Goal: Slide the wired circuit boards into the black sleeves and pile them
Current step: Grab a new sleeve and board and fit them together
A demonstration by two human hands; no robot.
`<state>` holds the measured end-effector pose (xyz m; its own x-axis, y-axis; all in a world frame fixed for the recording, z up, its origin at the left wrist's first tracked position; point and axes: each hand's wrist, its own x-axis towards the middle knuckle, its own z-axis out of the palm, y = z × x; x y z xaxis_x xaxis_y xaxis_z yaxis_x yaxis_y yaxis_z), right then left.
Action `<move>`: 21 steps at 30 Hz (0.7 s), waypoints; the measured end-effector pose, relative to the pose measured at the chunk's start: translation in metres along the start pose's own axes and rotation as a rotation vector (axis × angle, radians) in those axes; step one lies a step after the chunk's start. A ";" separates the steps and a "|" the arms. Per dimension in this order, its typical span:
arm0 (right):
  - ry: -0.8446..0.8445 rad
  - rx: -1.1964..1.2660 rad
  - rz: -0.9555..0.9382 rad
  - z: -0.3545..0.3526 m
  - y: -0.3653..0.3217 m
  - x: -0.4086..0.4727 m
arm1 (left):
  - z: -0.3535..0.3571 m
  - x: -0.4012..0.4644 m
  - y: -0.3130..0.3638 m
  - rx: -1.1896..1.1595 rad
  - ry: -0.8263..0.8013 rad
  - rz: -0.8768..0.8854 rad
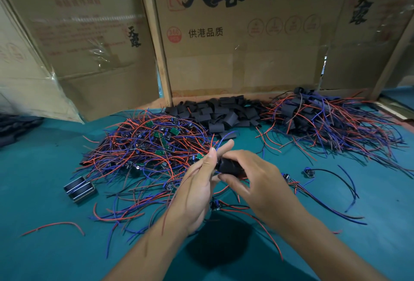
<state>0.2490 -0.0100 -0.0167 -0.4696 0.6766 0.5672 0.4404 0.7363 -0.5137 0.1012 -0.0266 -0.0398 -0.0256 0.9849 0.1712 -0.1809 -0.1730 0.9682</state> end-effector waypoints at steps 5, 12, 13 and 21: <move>-0.010 0.013 0.007 0.001 0.002 0.000 | 0.001 -0.001 -0.004 0.043 -0.013 -0.011; 0.063 -0.008 -0.008 -0.006 0.013 0.003 | -0.012 0.005 0.003 0.105 -0.028 0.031; 0.074 -0.020 -0.005 -0.007 0.015 0.003 | -0.013 0.005 0.004 0.127 -0.006 0.063; 0.057 -0.021 -0.022 -0.011 0.019 0.004 | -0.012 0.003 0.007 0.241 0.054 0.296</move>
<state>0.2640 0.0072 -0.0172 -0.4353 0.6581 0.6143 0.4463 0.7504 -0.4877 0.0880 -0.0247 -0.0345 -0.0950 0.8898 0.4463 0.0784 -0.4403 0.8944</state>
